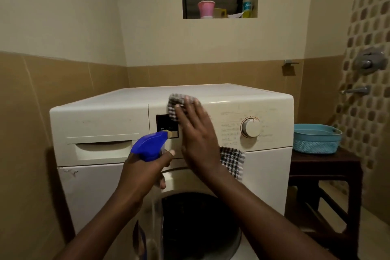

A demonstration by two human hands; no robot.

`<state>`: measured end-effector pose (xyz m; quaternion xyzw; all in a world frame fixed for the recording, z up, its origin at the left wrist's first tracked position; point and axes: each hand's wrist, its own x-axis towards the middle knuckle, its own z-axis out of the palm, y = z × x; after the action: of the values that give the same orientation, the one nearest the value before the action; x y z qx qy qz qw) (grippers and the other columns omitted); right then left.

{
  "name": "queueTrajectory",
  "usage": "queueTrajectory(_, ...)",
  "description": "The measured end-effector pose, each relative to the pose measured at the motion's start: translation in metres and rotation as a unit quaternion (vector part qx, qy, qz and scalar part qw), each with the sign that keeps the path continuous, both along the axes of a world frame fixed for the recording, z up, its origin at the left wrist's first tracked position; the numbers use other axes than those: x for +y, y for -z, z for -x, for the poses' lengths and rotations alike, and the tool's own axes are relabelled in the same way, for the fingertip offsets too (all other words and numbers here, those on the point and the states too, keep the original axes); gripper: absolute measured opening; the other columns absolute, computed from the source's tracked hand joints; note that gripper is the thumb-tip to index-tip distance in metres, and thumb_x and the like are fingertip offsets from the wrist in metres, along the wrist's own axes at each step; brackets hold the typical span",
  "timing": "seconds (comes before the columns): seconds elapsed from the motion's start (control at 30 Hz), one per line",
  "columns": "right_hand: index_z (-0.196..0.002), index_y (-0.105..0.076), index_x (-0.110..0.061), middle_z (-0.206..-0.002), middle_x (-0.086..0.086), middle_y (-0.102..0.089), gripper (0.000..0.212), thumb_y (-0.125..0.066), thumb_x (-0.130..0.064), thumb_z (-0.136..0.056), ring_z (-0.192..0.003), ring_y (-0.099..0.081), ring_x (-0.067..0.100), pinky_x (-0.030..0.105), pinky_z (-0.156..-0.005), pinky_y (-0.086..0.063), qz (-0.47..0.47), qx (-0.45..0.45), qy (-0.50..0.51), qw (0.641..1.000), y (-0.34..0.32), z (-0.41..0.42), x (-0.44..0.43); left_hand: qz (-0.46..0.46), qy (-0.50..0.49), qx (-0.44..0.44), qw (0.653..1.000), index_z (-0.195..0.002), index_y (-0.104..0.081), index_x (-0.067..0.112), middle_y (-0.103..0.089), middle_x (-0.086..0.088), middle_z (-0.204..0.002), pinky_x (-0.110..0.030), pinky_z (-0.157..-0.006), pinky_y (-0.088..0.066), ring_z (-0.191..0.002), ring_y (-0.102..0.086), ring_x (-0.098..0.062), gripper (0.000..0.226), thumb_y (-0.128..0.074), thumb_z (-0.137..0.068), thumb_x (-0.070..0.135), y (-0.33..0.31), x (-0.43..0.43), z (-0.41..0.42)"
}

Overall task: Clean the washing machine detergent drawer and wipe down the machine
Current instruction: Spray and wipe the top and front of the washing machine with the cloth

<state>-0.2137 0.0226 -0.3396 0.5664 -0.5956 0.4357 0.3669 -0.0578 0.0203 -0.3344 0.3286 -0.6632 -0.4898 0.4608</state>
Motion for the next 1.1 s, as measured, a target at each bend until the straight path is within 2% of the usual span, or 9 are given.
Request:
queueTrajectory(0.07,-0.145,-0.041,-0.016,-0.157,0.006,-0.030,0.059,-0.043,-0.001,-0.088,-0.149,-0.017,0.022,0.039,-0.119,-0.025,-0.012,0.063,-0.023,0.998,-0.002,0.011,0.000,0.009,0.002,0.000,1.000,-0.095,-0.063,0.006,-0.069,-0.017,-0.086,-0.030,-0.052,-0.050,-0.043,-0.055,-0.019,0.021,-0.072,-0.085,0.022,-0.005,0.001,0.004)
queueTrajectory(0.13,-0.141,-0.048,-0.016,-0.153,0.006,-0.038,0.061,-0.053,0.007,-0.085,-0.146,-0.026,0.022,0.040,-0.113,-0.035,-0.005,0.066,-0.029,0.997,-0.002,0.030,0.010,0.021,0.009,-0.004,1.000,-0.096,-0.063,0.007,-0.070,-0.015,-0.086,-0.029,-0.051,-0.049,-0.042,-0.055,-0.018,0.021,-0.071,-0.086,0.023,-0.010,0.004,0.010)
queueTrajectory(0.23,-0.136,-0.053,-0.012,-0.147,0.008,-0.046,0.061,-0.059,0.011,-0.080,-0.141,-0.035,0.022,0.042,-0.111,-0.039,0.044,-0.021,-0.026,0.998,-0.005,0.052,0.031,0.031,0.023,-0.003,0.999,-0.101,-0.062,0.008,-0.070,-0.014,-0.088,-0.030,-0.052,-0.051,-0.044,-0.055,-0.019,0.025,-0.072,-0.085,0.025,-0.015,0.008,0.023)
queueTrajectory(0.37,-0.138,-0.051,-0.011,-0.146,0.006,-0.047,0.059,-0.048,0.008,-0.082,-0.138,-0.041,0.017,0.041,-0.111,-0.041,0.166,-0.163,-0.066,0.970,-0.027,0.079,0.066,0.027,0.044,-0.013,0.999,-0.104,-0.061,0.010,-0.072,-0.010,-0.087,-0.032,-0.054,-0.053,-0.044,-0.056,-0.020,0.030,-0.074,-0.084,0.029,-0.021,0.012,0.051)
queueTrajectory(0.47,-0.137,-0.052,-0.013,-0.145,0.000,-0.048,0.048,-0.051,0.001,-0.091,-0.135,-0.045,0.011,0.030,-0.110,-0.041,0.262,-0.215,-0.038,0.940,-0.039,0.100,0.093,0.016,0.064,-0.030,0.997,-0.101,-0.062,0.011,-0.071,-0.010,-0.085,-0.033,-0.056,-0.053,-0.044,-0.056,-0.019,0.027,-0.074,-0.084,0.029,-0.021,0.015,0.073)
queueTrajectory(0.53,-0.136,-0.054,-0.010,-0.145,0.002,-0.049,0.044,-0.052,-0.001,-0.093,-0.135,-0.044,0.010,0.022,-0.111,-0.037,0.280,-0.218,-0.008,0.935,-0.036,0.111,0.107,0.017,0.071,-0.037,0.997,-0.097,-0.062,0.015,-0.071,-0.010,-0.084,-0.034,-0.058,-0.055,-0.046,-0.057,-0.018,0.021,-0.073,-0.085,0.028,-0.021,0.017,0.085)
queueTrajectory(0.8,-0.135,-0.055,-0.010,-0.143,-0.002,-0.049,0.043,-0.055,-0.001,-0.093,-0.134,-0.046,0.014,0.034,-0.110,-0.040,0.228,-0.191,-0.018,0.955,-0.015,0.111,0.117,0.053,0.078,-0.042,0.995,-0.107,-0.061,0.010,-0.070,-0.010,-0.083,-0.025,-0.048,-0.051,-0.045,-0.058,-0.015,0.031,-0.072,-0.086,0.031,-0.040,0.021,0.116)
queueTrajectory(1.0,-0.137,-0.052,-0.010,-0.145,0.002,-0.048,0.047,-0.054,0.003,-0.092,-0.136,-0.040,0.004,0.018,-0.111,-0.034,0.194,-0.203,-0.043,0.959,-0.019,0.100,0.106,0.043,0.088,-0.047,0.994,-0.104,-0.061,0.008,-0.070,-0.010,-0.082,-0.027,-0.050,-0.051,-0.045,-0.059,-0.017,0.034,-0.074,-0.084,0.033,-0.054,0.021,0.122)
queueTrajectory(1.1,-0.139,-0.050,-0.010,-0.148,0.004,-0.045,0.052,-0.053,0.006,-0.090,-0.138,-0.040,0.010,0.023,-0.113,-0.034,0.133,-0.200,-0.068,0.968,-0.013,0.091,0.093,0.028,0.091,-0.044,0.994,-0.100,-0.062,0.006,-0.071,-0.011,-0.083,-0.028,-0.049,-0.050,-0.043,-0.058,-0.020,0.035,-0.076,-0.082,0.032,-0.051,0.019,0.115)
